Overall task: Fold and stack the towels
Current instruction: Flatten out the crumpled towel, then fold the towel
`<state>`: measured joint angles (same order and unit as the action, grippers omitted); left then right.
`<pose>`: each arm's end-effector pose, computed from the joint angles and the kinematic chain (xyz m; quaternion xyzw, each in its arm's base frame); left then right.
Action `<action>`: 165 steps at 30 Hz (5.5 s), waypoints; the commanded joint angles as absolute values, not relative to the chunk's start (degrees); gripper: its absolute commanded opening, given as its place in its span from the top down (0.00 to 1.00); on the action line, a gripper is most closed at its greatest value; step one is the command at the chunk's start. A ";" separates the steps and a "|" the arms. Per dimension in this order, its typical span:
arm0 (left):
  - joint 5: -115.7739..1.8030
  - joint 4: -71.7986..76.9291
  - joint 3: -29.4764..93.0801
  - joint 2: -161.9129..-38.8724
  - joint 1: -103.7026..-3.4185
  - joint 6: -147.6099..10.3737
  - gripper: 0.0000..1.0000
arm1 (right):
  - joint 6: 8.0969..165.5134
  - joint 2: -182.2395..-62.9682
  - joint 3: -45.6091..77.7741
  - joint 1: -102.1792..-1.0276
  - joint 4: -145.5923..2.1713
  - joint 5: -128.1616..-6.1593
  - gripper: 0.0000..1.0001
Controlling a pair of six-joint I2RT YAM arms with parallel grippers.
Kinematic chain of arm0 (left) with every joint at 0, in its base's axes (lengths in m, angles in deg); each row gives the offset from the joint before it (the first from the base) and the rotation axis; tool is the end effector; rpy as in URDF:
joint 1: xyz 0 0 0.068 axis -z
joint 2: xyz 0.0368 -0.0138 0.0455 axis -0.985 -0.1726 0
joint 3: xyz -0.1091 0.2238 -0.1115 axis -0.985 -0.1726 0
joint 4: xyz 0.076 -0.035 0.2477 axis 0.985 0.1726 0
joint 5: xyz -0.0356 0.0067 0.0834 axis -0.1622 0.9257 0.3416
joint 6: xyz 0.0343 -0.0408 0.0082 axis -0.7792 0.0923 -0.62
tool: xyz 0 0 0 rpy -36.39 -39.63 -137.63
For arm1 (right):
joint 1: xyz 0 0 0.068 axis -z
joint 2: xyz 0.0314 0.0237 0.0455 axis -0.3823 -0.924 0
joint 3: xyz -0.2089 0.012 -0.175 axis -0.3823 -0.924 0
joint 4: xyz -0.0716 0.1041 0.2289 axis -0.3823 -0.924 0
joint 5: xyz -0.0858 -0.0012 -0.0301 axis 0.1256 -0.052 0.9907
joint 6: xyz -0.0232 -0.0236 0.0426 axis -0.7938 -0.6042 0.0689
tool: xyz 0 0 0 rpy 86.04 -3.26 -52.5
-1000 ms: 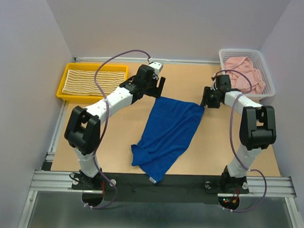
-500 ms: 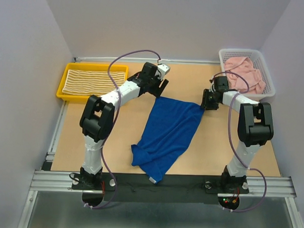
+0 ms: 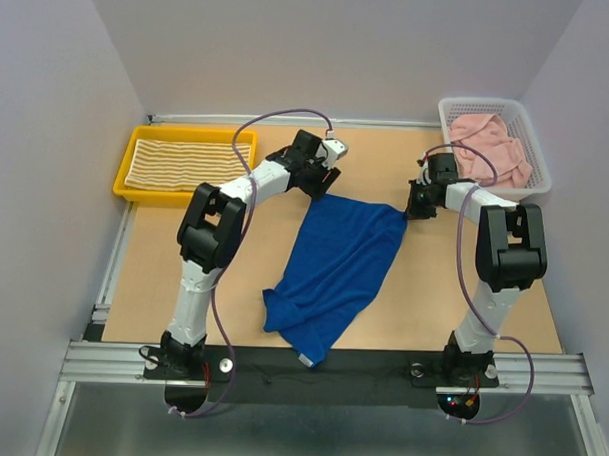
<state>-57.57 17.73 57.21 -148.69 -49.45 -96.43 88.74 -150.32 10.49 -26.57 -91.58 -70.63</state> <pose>0.4253 -0.2580 0.2101 0.3884 0.8132 -0.1226 0.4157 0.3879 0.0347 0.1632 0.0133 0.9599 0.1223 0.2520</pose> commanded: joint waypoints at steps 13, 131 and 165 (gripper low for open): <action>-64.63 23.30 67.74 -155.32 -51.32 -98.30 0.45 | 86.49 -150.86 10.41 -26.78 -92.21 -69.63 0.99; -48.36 1.33 65.56 -144.18 -61.87 -95.14 1.00 | 67.07 -155.87 37.14 -26.70 -67.16 -81.40 1.00; -52.33 9.85 30.04 -114.20 -55.45 -83.54 1.00 | 72.26 -131.97 8.65 -26.78 -76.21 -77.01 1.00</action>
<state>-56.54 7.78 31.82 -119.55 -55.90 -86.77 71.32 -136.68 8.35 -27.78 -74.67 -80.64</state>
